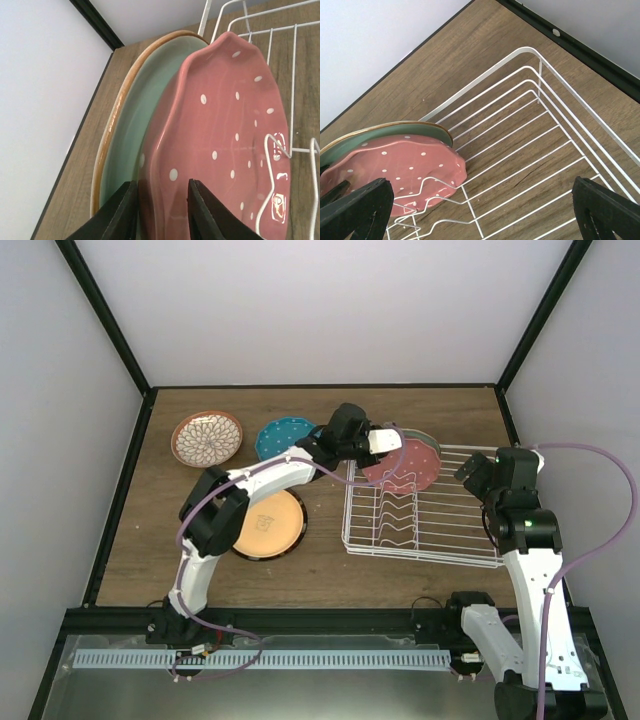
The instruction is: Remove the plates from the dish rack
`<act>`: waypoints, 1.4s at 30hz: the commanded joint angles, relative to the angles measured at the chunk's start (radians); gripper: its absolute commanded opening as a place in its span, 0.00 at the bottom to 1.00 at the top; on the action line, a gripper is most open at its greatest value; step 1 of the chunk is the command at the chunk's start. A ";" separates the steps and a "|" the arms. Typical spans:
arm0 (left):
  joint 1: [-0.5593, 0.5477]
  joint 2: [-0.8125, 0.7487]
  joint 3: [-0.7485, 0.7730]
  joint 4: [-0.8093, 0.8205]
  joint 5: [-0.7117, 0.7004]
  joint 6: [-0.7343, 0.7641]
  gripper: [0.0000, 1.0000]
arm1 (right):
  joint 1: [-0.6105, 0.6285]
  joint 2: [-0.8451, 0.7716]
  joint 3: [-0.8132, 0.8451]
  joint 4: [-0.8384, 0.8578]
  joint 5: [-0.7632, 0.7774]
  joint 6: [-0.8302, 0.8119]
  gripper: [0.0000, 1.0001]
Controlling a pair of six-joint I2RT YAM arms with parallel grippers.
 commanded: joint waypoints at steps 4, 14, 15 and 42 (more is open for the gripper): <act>-0.028 0.046 0.016 -0.012 -0.025 0.010 0.20 | -0.005 -0.004 0.064 -0.022 0.021 0.015 1.00; -0.086 0.014 -0.014 0.069 -0.241 -0.002 0.04 | -0.005 -0.068 0.064 -0.092 0.050 0.038 1.00; -0.095 0.008 -0.018 0.087 -0.276 0.003 0.04 | -0.006 -0.072 0.061 -0.097 0.050 0.039 1.00; -0.207 -0.152 -0.092 0.452 -0.693 0.269 0.04 | -0.005 -0.065 0.027 -0.025 -0.009 0.031 1.00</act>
